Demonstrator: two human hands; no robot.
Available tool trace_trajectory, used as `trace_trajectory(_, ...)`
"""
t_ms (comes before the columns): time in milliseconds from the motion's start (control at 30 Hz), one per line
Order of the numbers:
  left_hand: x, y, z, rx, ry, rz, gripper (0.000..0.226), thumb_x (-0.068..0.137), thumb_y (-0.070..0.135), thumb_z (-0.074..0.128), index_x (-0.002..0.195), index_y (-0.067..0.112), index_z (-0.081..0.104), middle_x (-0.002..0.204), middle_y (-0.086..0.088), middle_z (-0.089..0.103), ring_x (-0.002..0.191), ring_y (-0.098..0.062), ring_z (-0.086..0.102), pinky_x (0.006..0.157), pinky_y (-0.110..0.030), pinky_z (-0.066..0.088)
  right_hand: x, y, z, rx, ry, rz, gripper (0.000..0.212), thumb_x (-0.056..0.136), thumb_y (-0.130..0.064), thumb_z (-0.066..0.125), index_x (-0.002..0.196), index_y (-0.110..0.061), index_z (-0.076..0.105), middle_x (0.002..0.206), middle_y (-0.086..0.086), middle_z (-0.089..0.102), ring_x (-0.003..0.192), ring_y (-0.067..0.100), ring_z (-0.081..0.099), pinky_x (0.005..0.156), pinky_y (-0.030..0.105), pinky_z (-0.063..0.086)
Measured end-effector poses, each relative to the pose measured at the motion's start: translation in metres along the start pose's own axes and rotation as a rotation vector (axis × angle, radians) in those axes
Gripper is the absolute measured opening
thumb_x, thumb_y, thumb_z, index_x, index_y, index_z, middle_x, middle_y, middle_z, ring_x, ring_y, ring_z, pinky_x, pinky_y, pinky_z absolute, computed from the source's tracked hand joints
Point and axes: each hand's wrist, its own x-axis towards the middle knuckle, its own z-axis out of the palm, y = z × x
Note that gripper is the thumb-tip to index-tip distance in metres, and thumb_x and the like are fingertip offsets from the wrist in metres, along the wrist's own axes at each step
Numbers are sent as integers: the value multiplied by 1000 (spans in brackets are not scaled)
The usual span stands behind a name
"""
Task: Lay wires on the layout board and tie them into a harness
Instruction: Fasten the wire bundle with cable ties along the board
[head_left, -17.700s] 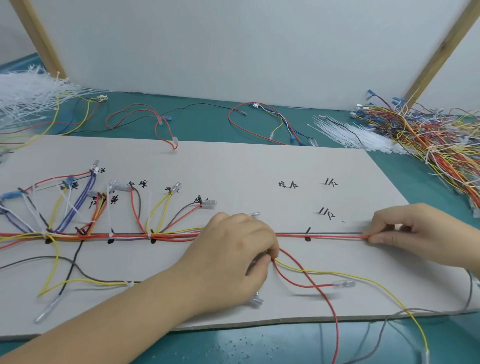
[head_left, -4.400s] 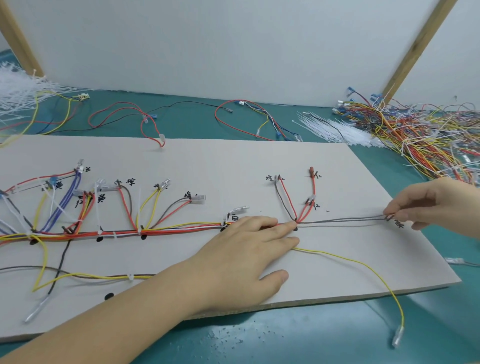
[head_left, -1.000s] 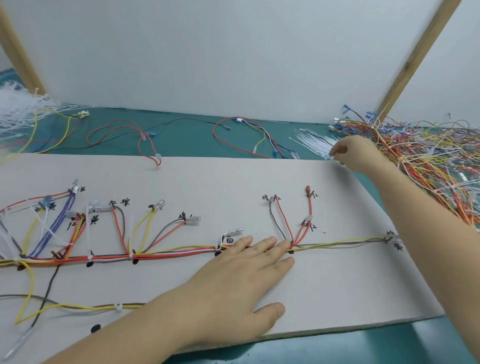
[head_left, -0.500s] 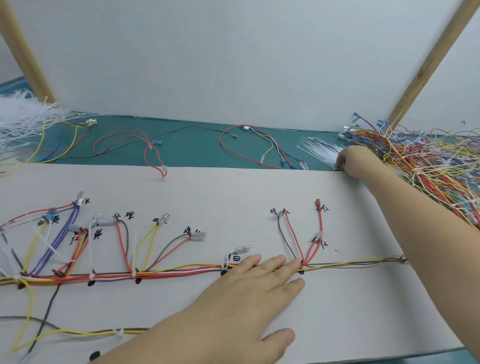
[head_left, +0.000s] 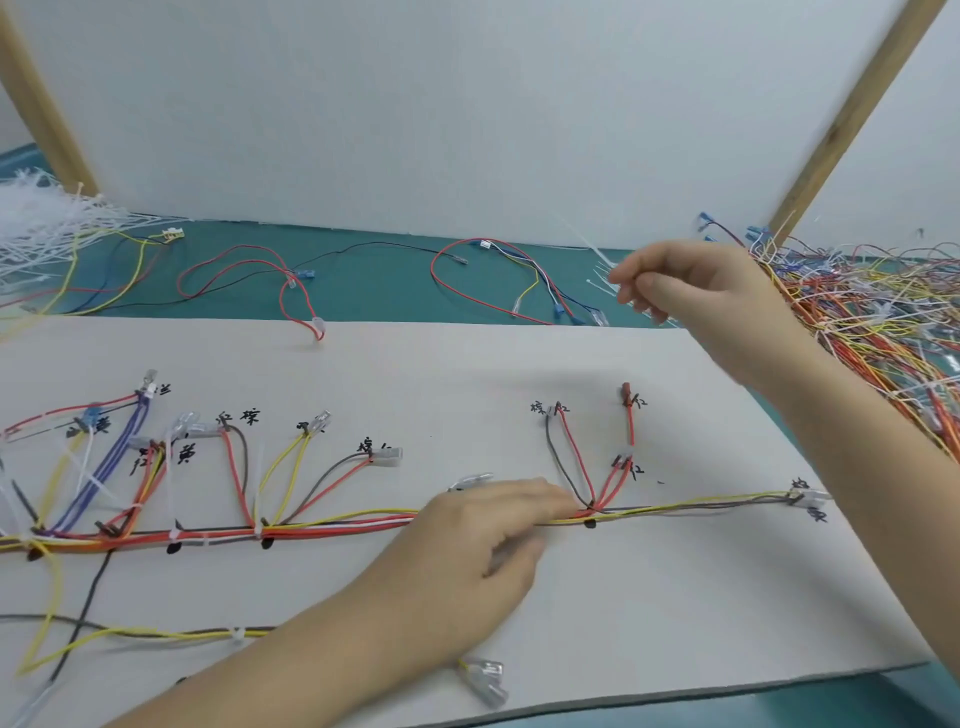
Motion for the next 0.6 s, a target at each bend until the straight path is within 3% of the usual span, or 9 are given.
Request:
trace_trajectory(100,0,0,0,50,88,14,37,79,5,49,110,14,69,105,25,57,107,8,50,90,1,30,-41,-26,12,332,-261,-68,40,78,-1,59,104,-29,72,96,-5,73,90,8,66,75,17,51)
trace_trajectory(200,1,1,2,195,27,73,34,78,2,52,107,8,69,104,3,68,102,-5,50,90,-8,33,-57,-21,19,361,-175,-60,26,65,-20,78,89,-32,76,80,-7,73,74,6,66,68,17,51)
trace_trajectory(267,3,1,2,258,-17,69,34,81,4,51,110,8,67,109,-2,67,101,-6,48,90,-12,31,-60,-13,22,367,-101,-5,13,67,-30,73,80,-30,77,78,-9,71,70,6,63,65,18,51)
trace_trajectory(300,4,1,2,294,-39,59,34,84,7,50,116,11,63,115,0,64,105,-6,47,93,-12,29,-60,-8,22,351,-80,34,10,73,-26,68,77,-29,77,79,-9,70,71,7,64,65,19,52)
trace_trajectory(400,9,-3,-2,399,-107,-26,36,93,19,46,128,24,51,124,8,52,116,-9,41,101,-20,29,-59,6,22,203,-38,119,34,89,5,53,79,-21,71,70,-6,69,66,6,65,65,20,56)
trace_trajectory(600,35,9,6,606,-139,-169,19,93,30,46,101,15,55,105,-2,53,105,-21,46,89,-36,40,-63,8,32,69,20,110,34,85,11,57,78,-21,67,66,-8,69,67,6,67,67,16,54)
